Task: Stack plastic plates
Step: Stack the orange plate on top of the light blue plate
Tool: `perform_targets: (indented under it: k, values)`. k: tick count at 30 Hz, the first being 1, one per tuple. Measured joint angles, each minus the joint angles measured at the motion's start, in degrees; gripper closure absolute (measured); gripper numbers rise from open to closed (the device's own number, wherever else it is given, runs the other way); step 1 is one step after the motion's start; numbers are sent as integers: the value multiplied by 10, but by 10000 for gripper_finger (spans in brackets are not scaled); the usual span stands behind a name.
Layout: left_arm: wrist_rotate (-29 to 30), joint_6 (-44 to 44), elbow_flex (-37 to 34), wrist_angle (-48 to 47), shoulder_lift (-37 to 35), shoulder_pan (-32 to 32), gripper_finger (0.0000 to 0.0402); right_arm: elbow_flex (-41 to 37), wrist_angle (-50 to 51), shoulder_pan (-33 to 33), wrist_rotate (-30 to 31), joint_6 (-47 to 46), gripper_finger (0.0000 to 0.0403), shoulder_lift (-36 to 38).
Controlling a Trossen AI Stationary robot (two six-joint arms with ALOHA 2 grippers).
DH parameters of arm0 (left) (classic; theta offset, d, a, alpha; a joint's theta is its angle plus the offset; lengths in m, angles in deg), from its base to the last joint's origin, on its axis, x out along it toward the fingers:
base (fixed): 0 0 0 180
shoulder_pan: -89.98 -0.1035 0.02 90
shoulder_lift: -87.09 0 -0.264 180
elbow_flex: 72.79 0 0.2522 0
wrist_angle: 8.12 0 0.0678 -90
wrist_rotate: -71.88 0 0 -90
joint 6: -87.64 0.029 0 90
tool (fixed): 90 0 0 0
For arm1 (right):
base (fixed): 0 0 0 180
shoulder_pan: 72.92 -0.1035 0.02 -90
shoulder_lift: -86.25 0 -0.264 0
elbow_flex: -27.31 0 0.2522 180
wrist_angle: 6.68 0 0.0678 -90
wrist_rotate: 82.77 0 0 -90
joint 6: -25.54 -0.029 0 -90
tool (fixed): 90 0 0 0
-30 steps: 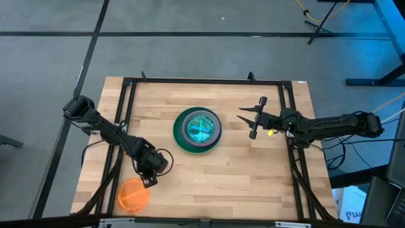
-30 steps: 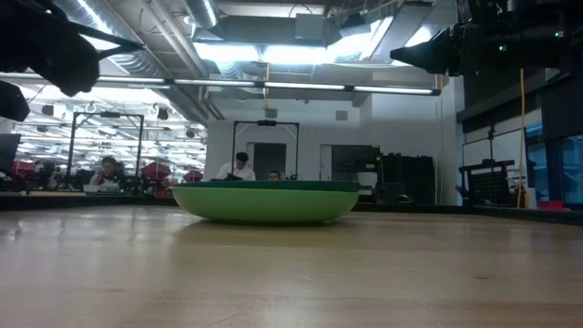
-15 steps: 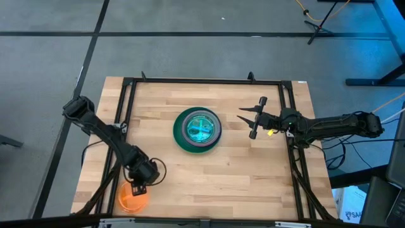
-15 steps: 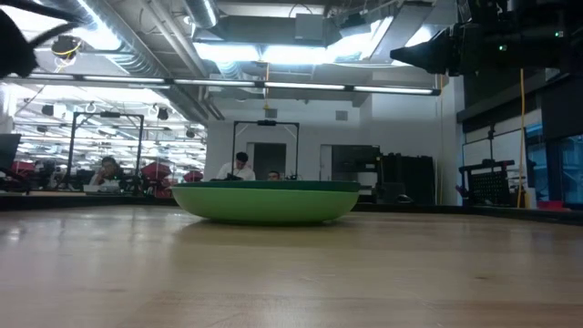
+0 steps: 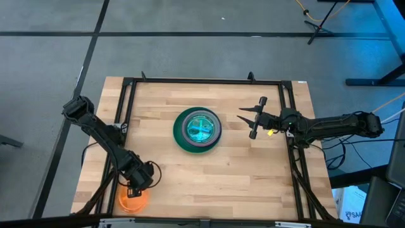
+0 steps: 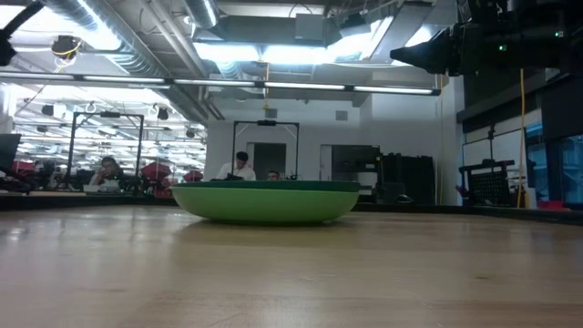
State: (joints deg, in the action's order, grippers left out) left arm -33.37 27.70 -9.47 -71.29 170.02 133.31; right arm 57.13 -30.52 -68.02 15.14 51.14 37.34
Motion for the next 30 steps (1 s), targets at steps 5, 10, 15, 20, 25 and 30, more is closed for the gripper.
perform_targets:
  k: [5, 10, 15, 20, 25, 30]
  values:
    - [27, 1, -12, -3, -1, -2, 301, 0, 0, 0, 0, 0, 259, 0]
    - [-16, -16, -65, 54, -10, -3, 301, 0, 0, 0, 0, 0, 259, 0]
    - [-3, -25, -93, 76, -28, -3, 301, 0, -1, 0, 0, 1, 259, 0]
    - [12, -37, -106, 67, -33, -3, 301, 0, 0, 0, 0, 1, 259, 0]
    - [6, -27, -118, 82, -33, -3, 301, 0, 0, 0, 0, 2, 259, 0]
    - [0, -28, -139, 98, -33, -3, 301, 0, 0, 0, 0, 2, 259, 0]
